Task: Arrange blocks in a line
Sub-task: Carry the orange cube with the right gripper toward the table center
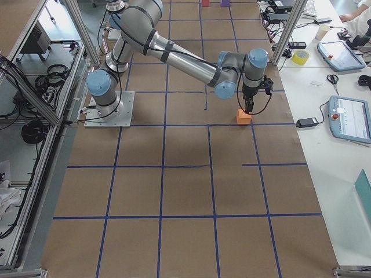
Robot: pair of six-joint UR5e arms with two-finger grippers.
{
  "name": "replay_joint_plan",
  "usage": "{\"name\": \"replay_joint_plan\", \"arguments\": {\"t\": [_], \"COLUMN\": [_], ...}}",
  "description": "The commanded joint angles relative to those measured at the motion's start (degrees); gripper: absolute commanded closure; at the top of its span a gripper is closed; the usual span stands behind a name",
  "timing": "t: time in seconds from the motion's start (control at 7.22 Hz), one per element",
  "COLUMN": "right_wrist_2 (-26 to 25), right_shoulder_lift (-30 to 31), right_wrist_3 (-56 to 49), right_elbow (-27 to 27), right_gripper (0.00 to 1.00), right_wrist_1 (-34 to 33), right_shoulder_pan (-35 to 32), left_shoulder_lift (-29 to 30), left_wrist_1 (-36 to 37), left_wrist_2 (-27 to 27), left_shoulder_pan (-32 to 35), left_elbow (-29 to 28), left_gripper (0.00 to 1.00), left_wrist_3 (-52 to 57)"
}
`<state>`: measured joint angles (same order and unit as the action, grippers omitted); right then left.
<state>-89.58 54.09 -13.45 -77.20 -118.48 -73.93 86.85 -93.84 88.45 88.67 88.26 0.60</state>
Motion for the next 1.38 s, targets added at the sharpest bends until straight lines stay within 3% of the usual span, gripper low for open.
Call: {"name": "replay_joint_plan", "arguments": {"t": [0.0,0.28,0.42,0.55,0.69,0.83,1.25], "right_wrist_2": [-1.5,-1.5,-1.5,-1.4,-1.5,-1.1,-0.3], "right_shoulder_lift": [-3.3,-4.2,-4.3,-4.6,-4.6,-4.1,1.0], "right_wrist_3": [-0.3,0.0,-0.1,-0.1,0.1,0.6,4.1], "right_elbow": [-0.2,-0.6,-0.5,-0.5,-0.5,-0.5,-0.3], "right_gripper": [0.01,0.0,0.06,0.49,0.72,0.8,0.83], "right_wrist_1": [-3.2,-2.3,-2.3,-2.6,-2.7,-2.8,1.4], "right_shoulder_pan": [0.0,0.0,0.0,0.0,0.0,-0.1,-3.7], "left_shoulder_lift": [0.0,0.2,0.3,0.3,0.3,0.4,0.3], "left_wrist_1": [0.0,0.0,0.0,0.0,0.1,0.1,0.0], "left_wrist_2": [0.1,0.1,0.1,0.1,0.0,-0.1,0.0], "left_shoulder_pan": [0.0,0.0,0.0,0.0,-0.1,-0.1,-0.1], "left_elbow": [-0.3,-0.4,-0.4,-0.4,-0.4,-0.4,-0.3], "left_gripper": [0.0,0.0,0.0,0.0,0.0,0.0,0.0], "left_wrist_3": [-0.1,0.0,0.0,0.0,0.0,0.0,-0.1]}}
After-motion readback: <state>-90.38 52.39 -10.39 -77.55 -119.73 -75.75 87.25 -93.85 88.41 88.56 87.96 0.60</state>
